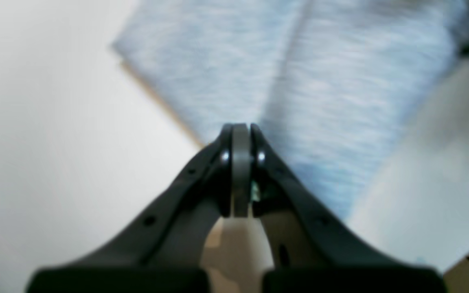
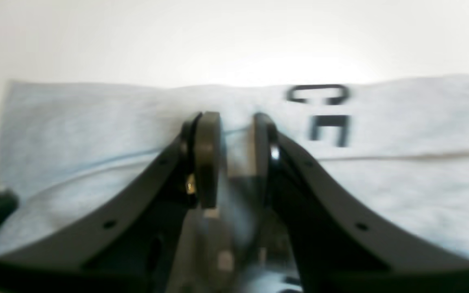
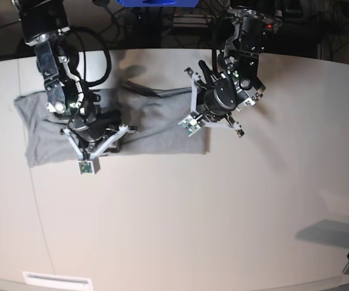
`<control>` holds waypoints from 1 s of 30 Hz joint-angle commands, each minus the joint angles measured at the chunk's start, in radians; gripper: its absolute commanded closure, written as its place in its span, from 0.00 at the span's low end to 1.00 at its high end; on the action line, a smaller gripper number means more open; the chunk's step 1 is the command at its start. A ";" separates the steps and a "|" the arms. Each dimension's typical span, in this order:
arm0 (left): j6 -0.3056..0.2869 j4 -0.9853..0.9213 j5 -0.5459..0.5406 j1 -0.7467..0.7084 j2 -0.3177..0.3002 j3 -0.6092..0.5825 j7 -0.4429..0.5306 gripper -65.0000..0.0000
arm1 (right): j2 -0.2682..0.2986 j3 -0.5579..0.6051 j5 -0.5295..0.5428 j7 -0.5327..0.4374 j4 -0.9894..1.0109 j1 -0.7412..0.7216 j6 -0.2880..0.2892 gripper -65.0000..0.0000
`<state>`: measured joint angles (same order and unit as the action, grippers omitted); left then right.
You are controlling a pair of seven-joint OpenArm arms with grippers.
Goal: Fold the T-shirt properly
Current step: 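Move both grippers over the folded bundle and smooth its surface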
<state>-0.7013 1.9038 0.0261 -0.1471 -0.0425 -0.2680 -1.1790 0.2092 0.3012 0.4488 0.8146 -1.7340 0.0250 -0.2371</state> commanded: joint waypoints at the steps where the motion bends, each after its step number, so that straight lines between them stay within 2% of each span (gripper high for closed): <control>1: 0.003 0.007 0.007 0.008 -0.003 0.008 0.007 1.00 | -0.001 -0.020 0.005 -0.019 -0.016 -0.017 0.029 0.77; 3: 0.003 -0.017 0.008 0.008 -0.004 0.008 0.007 1.00 | -0.001 -0.050 0.005 -0.019 -0.014 -0.017 0.057 0.78; 8: 0.003 -0.079 0.008 0.011 -0.041 0.000 0.020 1.00 | -0.001 -0.076 0.005 -0.019 0.006 -0.015 0.060 0.78; 11: 0.003 -0.080 0.008 0.010 -0.079 0.003 0.061 1.00 | 0.000 -0.076 0.005 -0.022 0.065 -0.017 0.061 0.78; 16: 0.003 -0.080 0.008 0.017 -0.141 0.011 0.064 1.00 | 0.000 -0.072 0.005 -0.094 0.136 -0.012 0.063 0.78; 23: 0.003 -0.077 0.007 0.020 -0.213 0.014 0.067 1.00 | 0.017 -0.070 0.003 -0.102 0.156 -0.015 0.063 0.78; 26: 0.003 -0.073 0.007 0.022 -0.221 0.031 0.069 1.00 | 0.019 -0.070 0.003 -0.102 0.144 -0.015 0.063 0.78; 30: 0.003 -0.008 -0.005 0.022 -0.211 0.115 0.069 1.00 | 0.020 -0.073 0.003 -0.096 0.047 -0.004 0.063 0.78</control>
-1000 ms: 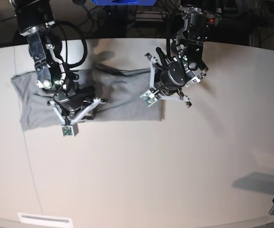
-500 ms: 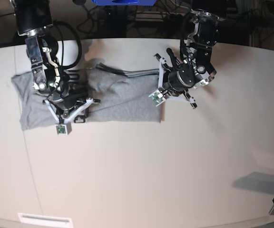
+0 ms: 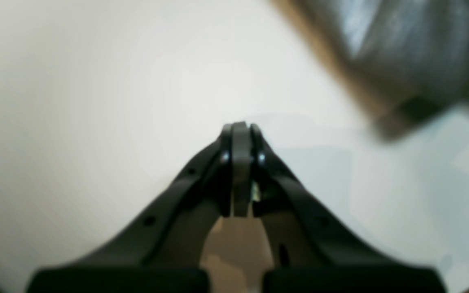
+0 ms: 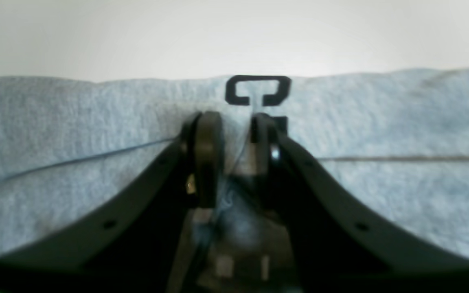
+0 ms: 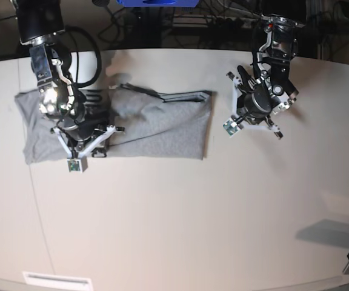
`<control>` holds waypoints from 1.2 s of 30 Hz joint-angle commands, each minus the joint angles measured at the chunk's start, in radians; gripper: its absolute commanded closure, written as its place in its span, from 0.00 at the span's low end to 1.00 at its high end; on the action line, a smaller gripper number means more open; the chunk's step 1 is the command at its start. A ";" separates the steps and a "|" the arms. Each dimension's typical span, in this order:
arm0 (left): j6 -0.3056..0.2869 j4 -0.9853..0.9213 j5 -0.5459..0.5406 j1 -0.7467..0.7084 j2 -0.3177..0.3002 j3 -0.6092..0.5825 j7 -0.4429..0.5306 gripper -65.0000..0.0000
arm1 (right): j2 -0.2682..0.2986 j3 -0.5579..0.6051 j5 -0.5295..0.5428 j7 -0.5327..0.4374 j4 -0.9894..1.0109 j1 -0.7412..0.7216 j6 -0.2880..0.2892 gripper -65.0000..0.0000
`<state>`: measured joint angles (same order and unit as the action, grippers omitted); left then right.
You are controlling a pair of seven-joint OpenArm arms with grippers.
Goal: Fold the T-shirt properly
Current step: 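Move both grippers over the folded bundle and smooth its surface, then press the folded bundle edges flat with both grippers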
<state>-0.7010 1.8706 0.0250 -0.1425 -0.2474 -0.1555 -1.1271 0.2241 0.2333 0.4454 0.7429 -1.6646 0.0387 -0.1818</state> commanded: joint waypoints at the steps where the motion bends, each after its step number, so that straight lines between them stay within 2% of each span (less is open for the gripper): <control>1: 0.003 0.048 -0.004 0.017 -0.005 0.012 0.014 1.00 | 0.005 -0.005 0.006 -0.024 -0.053 -0.010 0.008 0.78; 6: 0.003 0.133 -0.004 0.016 0.016 0.041 0.005 1.00 | 0.007 -0.005 0.006 0.002 -0.208 0.014 0.008 0.78; 12: 0.003 0.146 -0.004 0.005 0.139 0.076 -0.070 1.00 | 0.005 -0.007 0.006 0.082 -0.285 0.033 0.005 0.78; 18: 0.003 0.148 -0.003 -0.015 0.237 0.075 -0.072 1.00 | 0.005 -0.007 0.006 0.080 -0.282 0.071 0.005 0.78; 27: 0.003 0.146 -0.012 0.005 0.254 0.072 -0.063 1.00 | 0.005 -0.005 0.006 0.088 -0.280 0.079 0.005 0.78; 31: 0.003 0.148 -0.099 0.031 0.254 0.029 -0.070 1.00 | 0.004 -0.005 0.006 0.088 -0.269 0.079 0.005 0.78; 36: 0.003 0.149 -0.136 0.031 0.254 -0.082 -0.066 1.00 | 0.004 -0.005 0.006 0.082 -0.230 0.089 0.005 0.78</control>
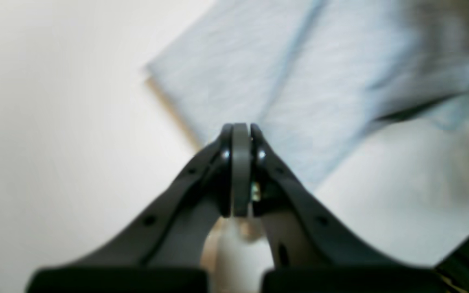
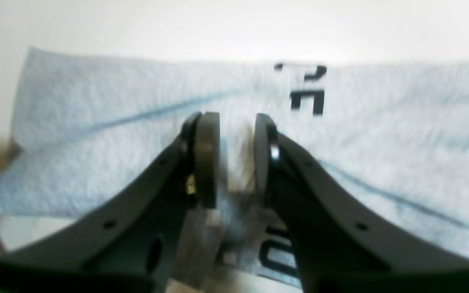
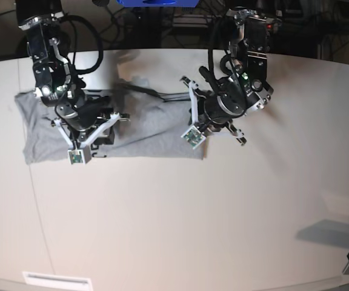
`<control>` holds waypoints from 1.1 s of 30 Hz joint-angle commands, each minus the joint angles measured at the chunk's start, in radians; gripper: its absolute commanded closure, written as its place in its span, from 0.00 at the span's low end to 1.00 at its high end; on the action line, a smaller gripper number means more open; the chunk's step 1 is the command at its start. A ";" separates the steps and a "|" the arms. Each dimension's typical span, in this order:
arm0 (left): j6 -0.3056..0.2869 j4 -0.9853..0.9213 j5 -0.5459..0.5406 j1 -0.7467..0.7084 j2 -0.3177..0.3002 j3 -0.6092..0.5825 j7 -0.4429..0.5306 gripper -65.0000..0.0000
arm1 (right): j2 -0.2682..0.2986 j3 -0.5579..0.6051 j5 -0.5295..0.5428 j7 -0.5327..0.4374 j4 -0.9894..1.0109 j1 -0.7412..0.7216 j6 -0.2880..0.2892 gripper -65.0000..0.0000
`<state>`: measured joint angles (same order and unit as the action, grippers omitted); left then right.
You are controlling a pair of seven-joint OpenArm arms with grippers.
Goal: Fold the T-shirt properly
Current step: 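Press the folded bundle edges flat with both grippers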
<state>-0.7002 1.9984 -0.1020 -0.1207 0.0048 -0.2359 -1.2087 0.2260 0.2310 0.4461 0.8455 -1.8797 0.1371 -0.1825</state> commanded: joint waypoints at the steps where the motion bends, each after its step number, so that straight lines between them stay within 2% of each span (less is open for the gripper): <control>1: 0.002 0.022 -0.008 0.006 0.004 -0.018 0.016 1.00 | 0.003 -0.005 0.006 -0.021 -0.014 -0.007 0.005 0.78; 33: 0.002 -0.032 0.002 -0.113 -0.019 -0.033 0.017 1.00 | -0.001 -0.006 0.006 -0.021 -0.013 -0.006 0.004 0.78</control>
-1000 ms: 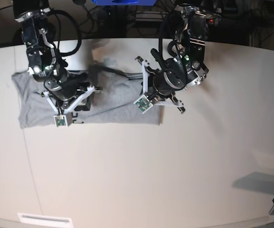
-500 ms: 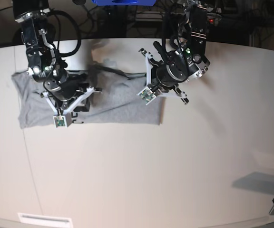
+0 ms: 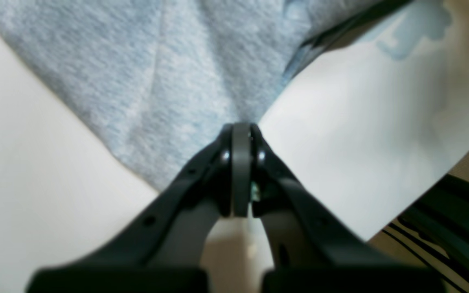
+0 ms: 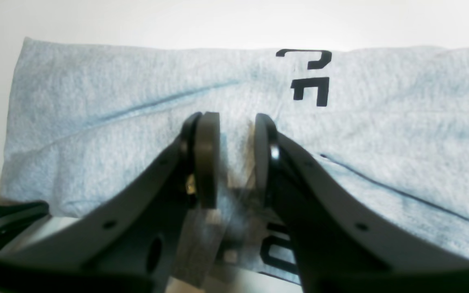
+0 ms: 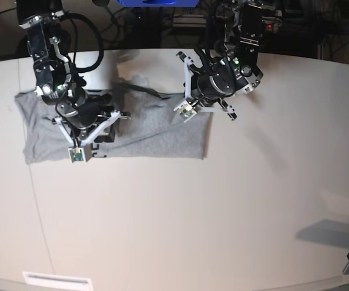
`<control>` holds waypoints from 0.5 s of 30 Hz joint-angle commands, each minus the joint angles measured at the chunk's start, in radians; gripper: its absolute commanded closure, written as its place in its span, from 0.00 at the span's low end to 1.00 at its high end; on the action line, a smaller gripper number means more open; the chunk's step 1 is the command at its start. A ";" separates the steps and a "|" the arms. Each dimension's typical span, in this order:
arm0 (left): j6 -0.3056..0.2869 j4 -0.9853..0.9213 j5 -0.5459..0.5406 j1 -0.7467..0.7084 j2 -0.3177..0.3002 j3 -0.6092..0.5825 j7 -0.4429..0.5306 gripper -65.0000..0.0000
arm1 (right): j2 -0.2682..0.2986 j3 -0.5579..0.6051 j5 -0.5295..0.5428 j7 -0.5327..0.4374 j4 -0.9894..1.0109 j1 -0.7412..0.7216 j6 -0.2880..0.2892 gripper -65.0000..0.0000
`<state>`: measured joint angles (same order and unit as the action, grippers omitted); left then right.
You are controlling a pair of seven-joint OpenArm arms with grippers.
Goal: Fold the T-shirt properly
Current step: 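Press the folded bundle edges flat with both grippers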
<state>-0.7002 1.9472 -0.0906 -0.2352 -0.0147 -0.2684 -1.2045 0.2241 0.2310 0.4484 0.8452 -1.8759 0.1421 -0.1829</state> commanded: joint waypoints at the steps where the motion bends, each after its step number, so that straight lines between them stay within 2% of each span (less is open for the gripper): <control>1: 0.002 0.030 -0.010 -0.002 0.000 -0.006 0.013 1.00 | -0.001 -0.006 0.003 -0.020 -0.017 -0.011 0.004 0.78; 4: 0.002 0.064 -0.022 -0.010 0.011 -0.025 0.007 1.00 | -0.002 -0.006 0.003 -0.020 -0.017 -0.011 0.004 0.78; 9: 0.002 0.080 -0.022 -0.010 0.025 -0.136 0.012 1.00 | -0.002 -0.006 0.003 -0.020 -0.017 -0.012 0.004 0.78; 12: 0.002 0.088 -0.013 0.001 0.071 -0.122 0.013 1.00 | 0.001 -0.006 0.003 -0.020 -0.017 -0.012 0.004 0.78; 15: 0.002 0.093 -0.011 0.038 0.108 -0.052 0.013 1.00 | 0.002 -0.006 0.003 -0.017 -0.017 -0.011 0.004 0.78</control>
<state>-0.7044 2.0178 -0.0944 -0.2031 0.0883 -0.3164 -1.2076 0.2192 0.2310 0.4484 0.8452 -1.8755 0.1417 -0.1833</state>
